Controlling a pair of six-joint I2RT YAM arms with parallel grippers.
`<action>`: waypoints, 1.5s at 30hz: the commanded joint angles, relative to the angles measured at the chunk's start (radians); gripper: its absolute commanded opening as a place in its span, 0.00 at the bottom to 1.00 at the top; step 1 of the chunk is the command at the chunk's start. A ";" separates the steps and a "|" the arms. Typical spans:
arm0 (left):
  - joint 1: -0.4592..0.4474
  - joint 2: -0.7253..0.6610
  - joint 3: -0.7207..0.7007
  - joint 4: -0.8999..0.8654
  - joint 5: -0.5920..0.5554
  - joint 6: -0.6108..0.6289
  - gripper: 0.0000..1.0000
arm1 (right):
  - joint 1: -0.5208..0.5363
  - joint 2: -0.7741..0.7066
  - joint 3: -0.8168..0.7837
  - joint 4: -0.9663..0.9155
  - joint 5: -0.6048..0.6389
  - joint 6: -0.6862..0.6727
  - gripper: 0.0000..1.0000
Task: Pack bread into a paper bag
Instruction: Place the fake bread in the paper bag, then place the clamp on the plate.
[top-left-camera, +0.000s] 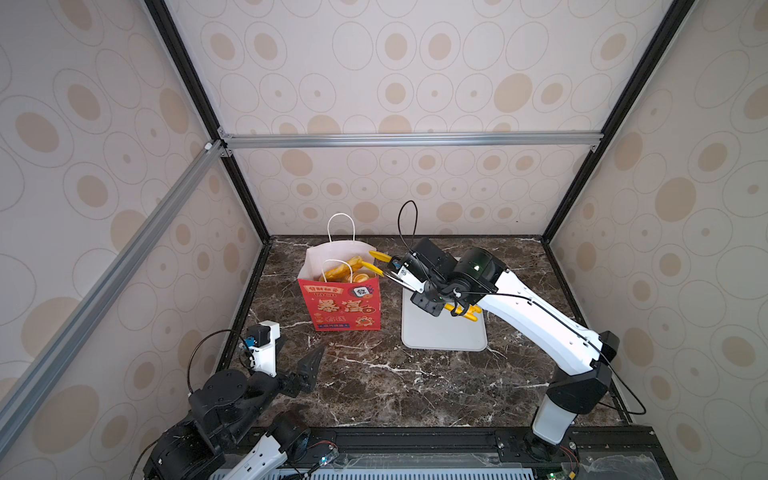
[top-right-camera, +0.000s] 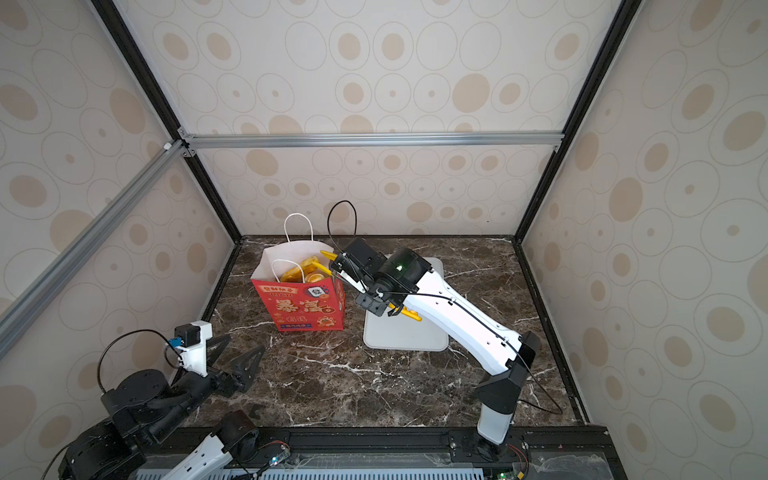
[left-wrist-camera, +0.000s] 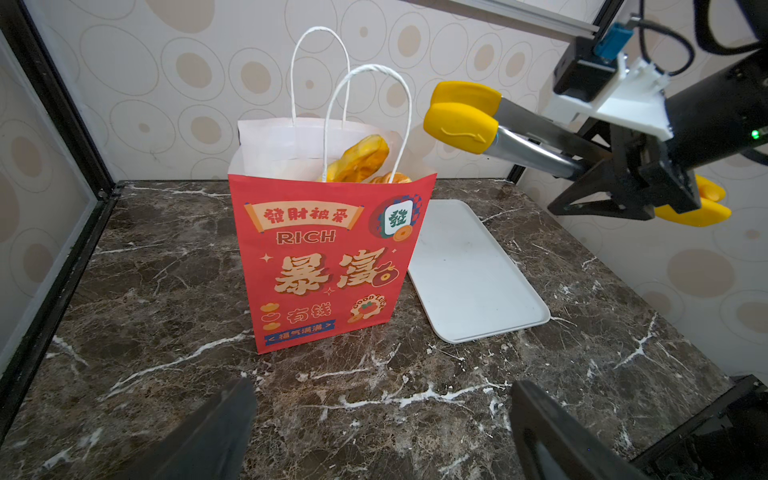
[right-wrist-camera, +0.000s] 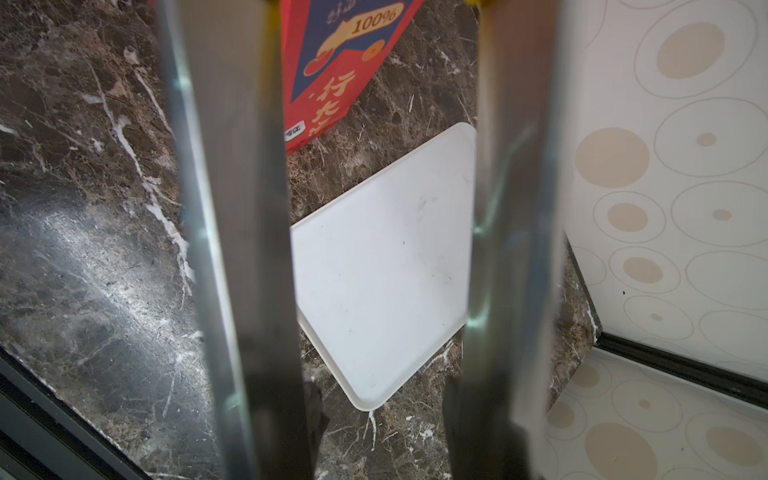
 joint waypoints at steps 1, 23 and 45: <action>0.003 0.004 0.004 0.000 -0.010 0.006 0.99 | -0.029 -0.098 -0.087 0.049 0.028 0.047 0.40; 0.074 0.779 0.159 0.072 -0.629 -0.337 0.99 | -0.491 -0.029 -0.785 0.615 -0.403 0.214 0.48; 0.797 0.981 -0.028 0.053 -0.499 -0.500 0.99 | -0.533 -0.014 -0.649 0.606 -0.497 0.231 1.00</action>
